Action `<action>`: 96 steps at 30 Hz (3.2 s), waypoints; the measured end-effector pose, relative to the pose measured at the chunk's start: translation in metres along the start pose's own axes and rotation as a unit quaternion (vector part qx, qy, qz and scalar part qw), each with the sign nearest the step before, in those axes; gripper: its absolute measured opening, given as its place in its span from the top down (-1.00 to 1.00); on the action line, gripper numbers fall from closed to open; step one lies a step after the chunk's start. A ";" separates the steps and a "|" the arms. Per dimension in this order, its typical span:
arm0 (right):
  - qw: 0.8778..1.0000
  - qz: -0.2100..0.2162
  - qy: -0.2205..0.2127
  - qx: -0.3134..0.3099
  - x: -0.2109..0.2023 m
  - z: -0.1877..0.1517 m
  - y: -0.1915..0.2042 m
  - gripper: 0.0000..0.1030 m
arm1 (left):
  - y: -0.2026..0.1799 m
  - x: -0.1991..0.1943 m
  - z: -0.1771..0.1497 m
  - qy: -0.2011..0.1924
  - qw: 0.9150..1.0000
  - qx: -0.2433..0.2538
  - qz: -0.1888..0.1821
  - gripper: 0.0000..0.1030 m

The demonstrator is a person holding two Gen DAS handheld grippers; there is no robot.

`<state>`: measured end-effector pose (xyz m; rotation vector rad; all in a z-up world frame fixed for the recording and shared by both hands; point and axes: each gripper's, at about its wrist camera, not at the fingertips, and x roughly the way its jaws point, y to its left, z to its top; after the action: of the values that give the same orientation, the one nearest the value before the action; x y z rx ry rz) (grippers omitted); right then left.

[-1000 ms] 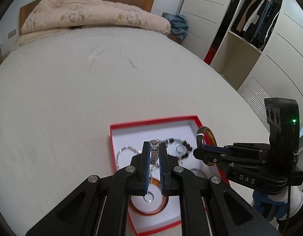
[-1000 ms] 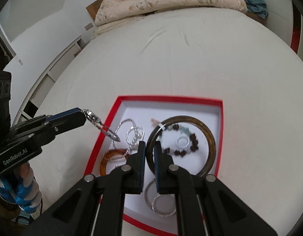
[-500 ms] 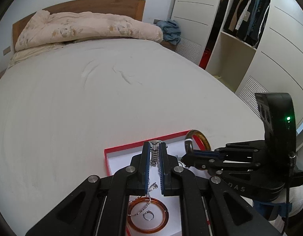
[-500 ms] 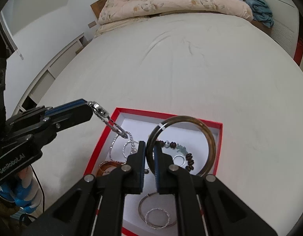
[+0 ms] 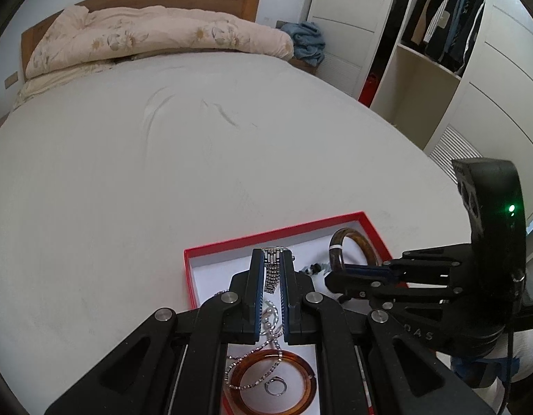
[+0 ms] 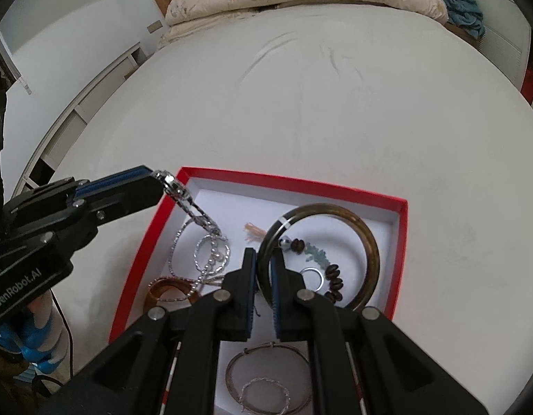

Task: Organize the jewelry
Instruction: 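Carry the watch and dark bangle into the red box and lower them, then open both tools to release the watch and bangle in the box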

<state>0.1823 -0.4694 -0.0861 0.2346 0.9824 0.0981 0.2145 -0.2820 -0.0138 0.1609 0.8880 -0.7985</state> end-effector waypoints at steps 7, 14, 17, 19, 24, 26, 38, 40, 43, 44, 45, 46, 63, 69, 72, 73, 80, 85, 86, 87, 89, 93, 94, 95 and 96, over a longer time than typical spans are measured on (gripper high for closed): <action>1.000 -0.005 0.009 0.006 0.010 -0.005 -0.007 0.85 | 0.003 0.014 -0.009 0.018 1.000 -0.002 0.003 0.84; 1.000 -0.004 0.017 0.003 0.017 -0.011 -0.008 0.85 | 0.006 0.023 -0.018 0.034 0.999 -0.002 0.009 0.84; 1.000 -0.007 0.017 0.003 0.018 -0.011 -0.008 0.85 | 0.007 0.025 -0.020 0.038 0.999 -0.003 0.012 0.84; 1.000 -0.010 0.016 0.004 0.019 -0.009 -0.011 0.85 | 0.008 0.026 -0.022 0.041 0.999 -0.004 0.013 0.84; 1.000 -0.017 0.011 0.014 0.018 -0.009 -0.012 0.85 | 0.011 0.028 -0.027 0.047 0.999 -0.006 0.015 0.84; 1.000 -0.018 0.010 0.016 0.018 -0.006 -0.014 0.85 | 0.011 0.028 -0.029 0.049 0.999 -0.007 0.014 0.84; 0.999 -0.015 0.026 0.013 0.025 -0.009 -0.011 0.83 | 0.014 0.028 -0.037 0.062 0.998 -0.015 0.017 0.84; 0.999 -0.015 0.025 0.020 0.025 -0.010 -0.013 0.83 | 0.014 0.027 -0.039 0.063 0.998 -0.013 0.016 0.84; 0.999 -0.018 0.024 0.023 0.024 -0.010 -0.015 0.83 | 0.013 0.027 -0.042 0.066 0.998 -0.014 0.016 0.84; 0.999 -0.018 0.024 0.022 0.023 -0.011 -0.015 0.83 | 0.013 0.027 -0.042 0.067 0.998 -0.014 0.016 0.84; 0.999 -0.019 0.024 0.022 0.023 -0.011 -0.014 0.83 | 0.013 0.027 -0.044 0.069 0.997 -0.014 0.016 0.84; 0.999 -0.020 0.024 0.021 0.023 -0.011 -0.014 0.83 | 0.013 0.028 -0.045 0.071 0.997 -0.014 0.016 0.84; 0.999 -0.032 0.025 0.028 0.018 -0.017 -0.015 0.50 | 0.019 0.026 -0.053 0.080 0.996 -0.019 0.030 0.51; 0.998 -0.043 0.018 0.030 0.008 -0.020 -0.015 0.34 | 0.016 0.022 -0.053 0.078 0.996 -0.017 0.028 0.32; 0.998 -0.048 0.016 0.032 0.003 -0.023 -0.015 0.29 | 0.012 0.020 -0.053 0.076 0.996 -0.013 0.031 0.22; 0.998 -0.051 0.015 0.034 0.001 -0.024 -0.015 0.28 | 0.011 0.019 -0.052 0.076 0.996 -0.012 0.033 0.21; 0.997 -0.071 0.004 0.039 -0.016 -0.028 -0.015 0.27 | 0.013 0.012 -0.054 0.063 0.997 -0.015 0.052 0.19; 0.996 -0.077 -0.003 0.046 -0.028 -0.032 -0.015 0.21 | 0.010 0.003 -0.049 0.058 0.997 -0.010 0.057 0.19; 0.996 -0.078 -0.005 0.047 -0.030 -0.034 -0.014 0.16 | 0.010 0.001 -0.050 0.060 0.997 -0.010 0.056 0.15; 0.996 -0.078 -0.005 0.048 -0.032 -0.035 -0.014 0.08 | 0.009 0.000 -0.049 0.061 0.996 -0.009 0.058 0.07; 0.996 -0.080 -0.007 0.049 -0.036 -0.038 -0.011 0.07 | 0.006 -0.004 -0.049 0.061 0.996 -0.006 0.068 -0.10; 0.995 -0.080 -0.011 0.052 -0.044 -0.044 -0.002 0.06 | 0.003 -0.017 -0.048 0.057 0.995 -0.002 0.080 -0.28; 0.995 -0.080 -0.011 0.053 -0.046 -0.046 0.001 0.06 | 0.003 -0.023 -0.049 0.053 0.995 -0.002 0.085 -0.30; 0.995 -0.080 -0.013 0.053 -0.049 -0.048 0.004 0.06 | 0.003 -0.028 -0.050 0.050 0.995 -0.003 0.089 -0.32; 0.995 -0.080 -0.014 0.054 -0.050 -0.050 0.007 0.05 | 0.004 -0.032 -0.051 0.049 0.995 -0.003 0.091 -0.33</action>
<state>0.1132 -0.4640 -0.0699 0.2537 0.9762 -0.1052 0.1727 -0.2393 -0.0233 0.2729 0.9538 -0.6215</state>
